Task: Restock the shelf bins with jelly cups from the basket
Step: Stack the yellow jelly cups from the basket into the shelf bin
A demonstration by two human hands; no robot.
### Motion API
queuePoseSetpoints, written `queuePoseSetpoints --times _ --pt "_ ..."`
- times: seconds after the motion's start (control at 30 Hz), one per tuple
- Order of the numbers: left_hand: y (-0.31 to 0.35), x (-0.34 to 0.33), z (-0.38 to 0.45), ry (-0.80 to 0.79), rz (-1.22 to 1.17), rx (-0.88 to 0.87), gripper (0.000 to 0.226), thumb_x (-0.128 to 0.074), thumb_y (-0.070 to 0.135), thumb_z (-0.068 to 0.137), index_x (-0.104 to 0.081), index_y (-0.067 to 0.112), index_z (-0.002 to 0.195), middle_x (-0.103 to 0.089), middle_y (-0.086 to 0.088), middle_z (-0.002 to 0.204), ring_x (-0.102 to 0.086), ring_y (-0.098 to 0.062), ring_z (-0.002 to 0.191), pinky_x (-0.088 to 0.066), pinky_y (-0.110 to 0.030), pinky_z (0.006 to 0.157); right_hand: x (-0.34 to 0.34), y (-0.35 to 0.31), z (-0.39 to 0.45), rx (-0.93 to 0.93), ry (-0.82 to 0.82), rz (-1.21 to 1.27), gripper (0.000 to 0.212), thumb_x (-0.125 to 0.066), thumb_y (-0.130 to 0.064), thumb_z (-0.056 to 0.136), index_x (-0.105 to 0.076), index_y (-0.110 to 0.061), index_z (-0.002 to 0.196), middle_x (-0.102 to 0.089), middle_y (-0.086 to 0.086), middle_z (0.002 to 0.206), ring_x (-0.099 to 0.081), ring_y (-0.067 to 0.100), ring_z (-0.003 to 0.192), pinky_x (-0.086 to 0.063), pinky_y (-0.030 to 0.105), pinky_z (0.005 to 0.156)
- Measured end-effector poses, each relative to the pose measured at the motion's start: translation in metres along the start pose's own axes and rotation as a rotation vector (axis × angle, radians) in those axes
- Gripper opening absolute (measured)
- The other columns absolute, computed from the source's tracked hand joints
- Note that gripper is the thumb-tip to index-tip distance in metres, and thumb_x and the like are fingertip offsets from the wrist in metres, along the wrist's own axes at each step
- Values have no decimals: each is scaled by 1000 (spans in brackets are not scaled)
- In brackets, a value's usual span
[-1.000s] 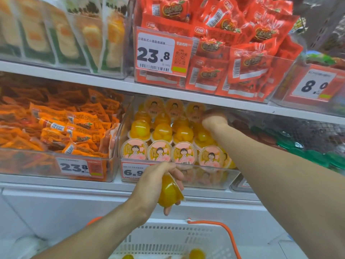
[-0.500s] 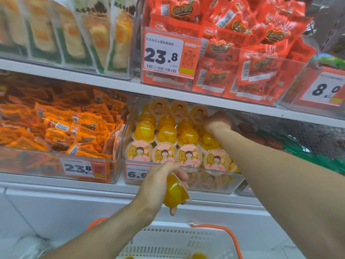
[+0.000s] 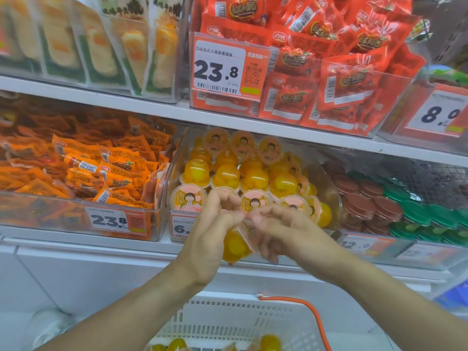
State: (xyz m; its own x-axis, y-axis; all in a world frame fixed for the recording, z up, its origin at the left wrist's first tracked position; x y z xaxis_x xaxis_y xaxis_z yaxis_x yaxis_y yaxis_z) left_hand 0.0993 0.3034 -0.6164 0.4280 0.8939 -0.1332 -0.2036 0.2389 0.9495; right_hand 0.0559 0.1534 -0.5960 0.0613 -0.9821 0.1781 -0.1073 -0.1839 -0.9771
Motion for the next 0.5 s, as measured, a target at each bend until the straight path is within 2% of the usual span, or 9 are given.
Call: queuePoseSetpoints --times 0.1,0.17,0.23,0.3,0.33,0.4,0.5 --pt "-4 -3 -1 -57 58 22 36 -58 46 69 -54 25 99 -47 -25 120 -51 -38 113 -43 -52 99 -9 11 -10 -70 -103 151 38 -69 -16 82 -58 3 113 -59 17 72 -60 20 56 -50 30 52" --pt "-7 -4 -2 -38 41 31 30 -60 47 70 -55 32 95 -46 -25 122 -50 -42 113 -45 -57 88 -8 13 -14 -123 -107 159 42 -68 -20 84 -55 2 116 -62 13 74 -61 24 62 -54 33 57" --pt "-7 -8 -3 -14 26 33 30 -60 48 70 -55 34 95 -49 -21 120 -53 -38 109 -45 -51 81 -7 12 -19 -212 -119 222 43 -68 -26 84 -54 -2 117 -61 11 76 -62 26 62 -56 34 56" --pt "-4 -13 -6 -15 117 -14 37 -56 51 72 -50 30 102 -53 -4 113 -57 -16 99 -46 -38 85 -7 9 -24 -286 -152 310 38 -66 -27 86 -56 -4 115 -60 15 76 -64 25 59 -57 33 53" --pt "-1 -16 -8 -35 212 -61 40 -55 53 75 -46 30 107 -53 4 109 -57 -10 98 -46 -31 84 -6 8 -26 -301 -167 349 31 -64 -25 89 -58 -5 111 -61 17 77 -66 24 59 -57 31 53" --pt "7 -23 -12 -89 412 -176 43 -54 54 82 -37 35 117 -51 9 112 -55 -8 105 -44 -20 85 -3 6 -28 -290 -155 410 18 -62 -19 90 -65 -5 100 -63 16 77 -68 21 61 -58 29 56" --pt "13 -29 -14 -156 533 -301 53 -60 48 87 -31 36 130 -40 13 130 -46 -7 123 -38 -11 95 12 9 -24 -201 -4 440 11 -65 -12 80 -72 -4 84 -69 11 74 -67 14 60 -58 24 57"
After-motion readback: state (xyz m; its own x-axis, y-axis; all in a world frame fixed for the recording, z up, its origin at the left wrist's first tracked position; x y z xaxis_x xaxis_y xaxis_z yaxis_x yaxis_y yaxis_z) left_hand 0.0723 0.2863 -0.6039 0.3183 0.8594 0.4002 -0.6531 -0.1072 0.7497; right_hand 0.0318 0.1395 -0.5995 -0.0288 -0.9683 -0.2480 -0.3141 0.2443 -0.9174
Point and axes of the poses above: each hand's wrist, its own z-axis towards the middle knuckle, its own x-axis out of the back of the hand, y = z × x, the point moved 4 cm from there along z, towards the middle knuckle
